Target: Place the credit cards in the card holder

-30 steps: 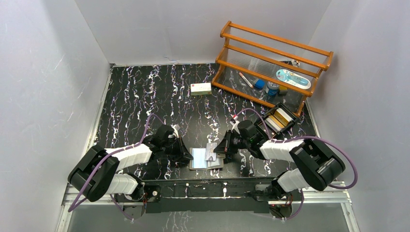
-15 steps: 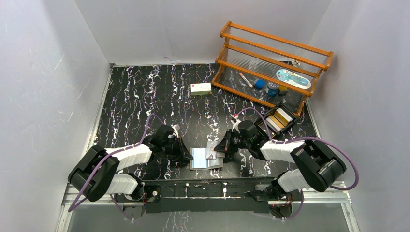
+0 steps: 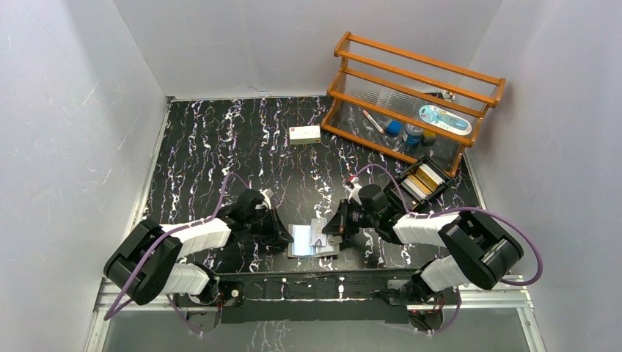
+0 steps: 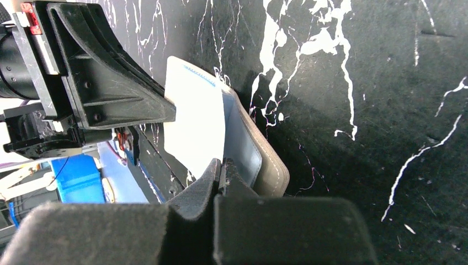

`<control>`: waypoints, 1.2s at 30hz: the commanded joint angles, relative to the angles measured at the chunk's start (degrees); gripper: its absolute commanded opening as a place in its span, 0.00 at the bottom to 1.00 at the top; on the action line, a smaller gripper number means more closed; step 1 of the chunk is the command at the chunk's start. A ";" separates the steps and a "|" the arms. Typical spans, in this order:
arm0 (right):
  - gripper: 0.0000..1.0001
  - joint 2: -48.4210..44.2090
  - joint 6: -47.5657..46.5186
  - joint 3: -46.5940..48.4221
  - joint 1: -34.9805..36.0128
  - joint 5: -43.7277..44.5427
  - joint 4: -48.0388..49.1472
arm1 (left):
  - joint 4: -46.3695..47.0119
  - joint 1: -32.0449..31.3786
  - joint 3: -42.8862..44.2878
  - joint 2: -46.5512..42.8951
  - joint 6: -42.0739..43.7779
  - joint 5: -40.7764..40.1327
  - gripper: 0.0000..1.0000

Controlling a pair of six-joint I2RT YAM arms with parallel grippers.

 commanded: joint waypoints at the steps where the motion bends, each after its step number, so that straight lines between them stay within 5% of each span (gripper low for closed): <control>1: 0.00 -0.04 -1.48 0.13 0.48 -1.05 -3.05 | -1.03 0.09 -0.93 0.10 0.02 -0.45 0.00; 24: 0.00 7.49 4.99 3.22 2.62 -4.39 -0.77 | -0.27 0.00 -1.46 -1.13 -1.67 -0.19 0.00; 32: 0.29 5.01 3.02 9.28 3.67 3.41 -17.72 | -0.16 0.00 -1.63 -1.30 -1.49 0.30 0.00; 36: 0.35 1.44 4.66 10.56 3.74 5.81 -21.41 | 1.57 0.00 -1.89 -0.04 -1.56 0.89 0.00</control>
